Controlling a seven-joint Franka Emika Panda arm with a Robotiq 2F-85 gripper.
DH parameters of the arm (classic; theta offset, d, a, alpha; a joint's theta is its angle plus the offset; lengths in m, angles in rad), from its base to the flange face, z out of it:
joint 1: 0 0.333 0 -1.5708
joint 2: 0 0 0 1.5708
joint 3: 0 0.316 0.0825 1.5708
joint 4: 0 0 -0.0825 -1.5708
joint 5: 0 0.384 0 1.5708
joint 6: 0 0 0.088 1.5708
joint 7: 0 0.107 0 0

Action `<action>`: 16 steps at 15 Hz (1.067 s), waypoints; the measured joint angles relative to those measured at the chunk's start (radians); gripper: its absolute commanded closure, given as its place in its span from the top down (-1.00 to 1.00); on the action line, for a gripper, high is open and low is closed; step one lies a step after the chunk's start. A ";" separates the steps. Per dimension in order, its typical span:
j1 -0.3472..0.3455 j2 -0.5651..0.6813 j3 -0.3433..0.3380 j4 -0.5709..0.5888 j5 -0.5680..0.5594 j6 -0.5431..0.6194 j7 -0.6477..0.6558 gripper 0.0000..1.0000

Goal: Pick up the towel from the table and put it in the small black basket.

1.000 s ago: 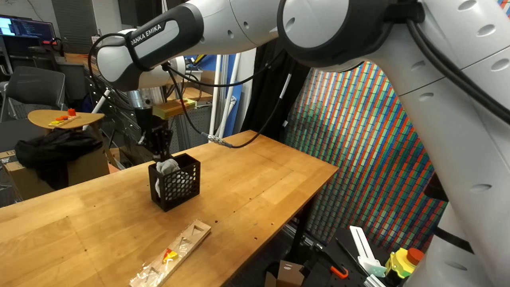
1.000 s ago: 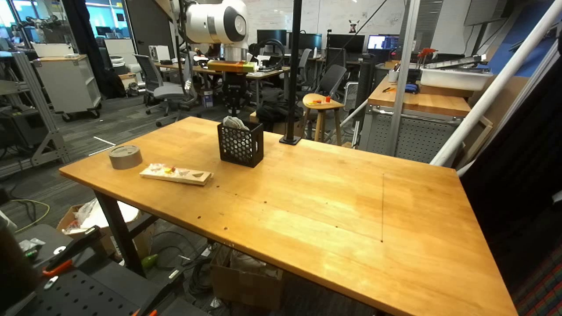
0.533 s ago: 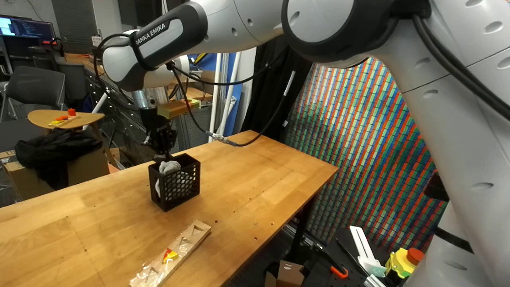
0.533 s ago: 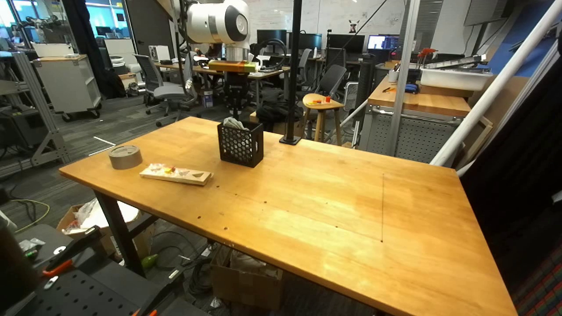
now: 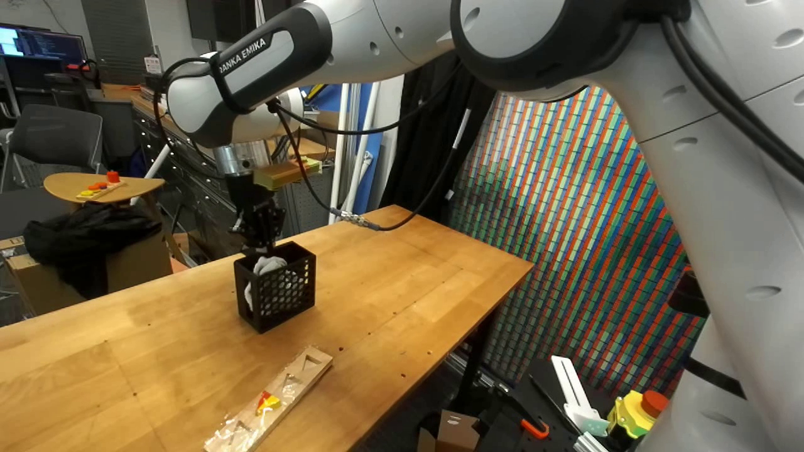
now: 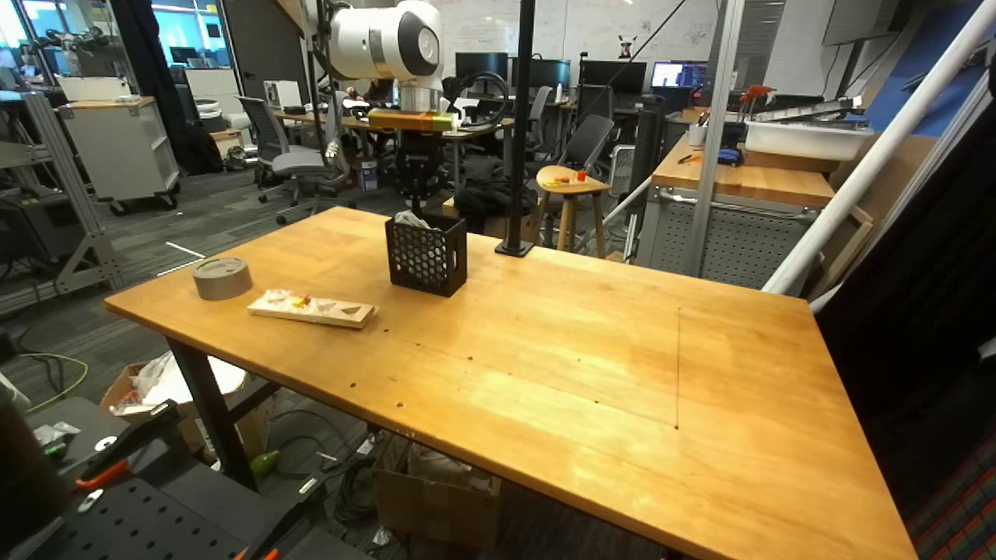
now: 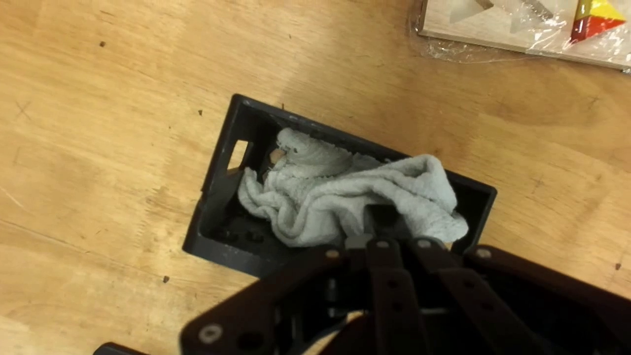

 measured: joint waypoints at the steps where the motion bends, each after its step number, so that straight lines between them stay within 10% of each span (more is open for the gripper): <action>1: 0.000 0.000 0.000 -0.004 0.000 0.001 0.000 -0.98; 16: -0.041 0.023 0.001 -0.086 0.049 0.098 -0.008 -0.98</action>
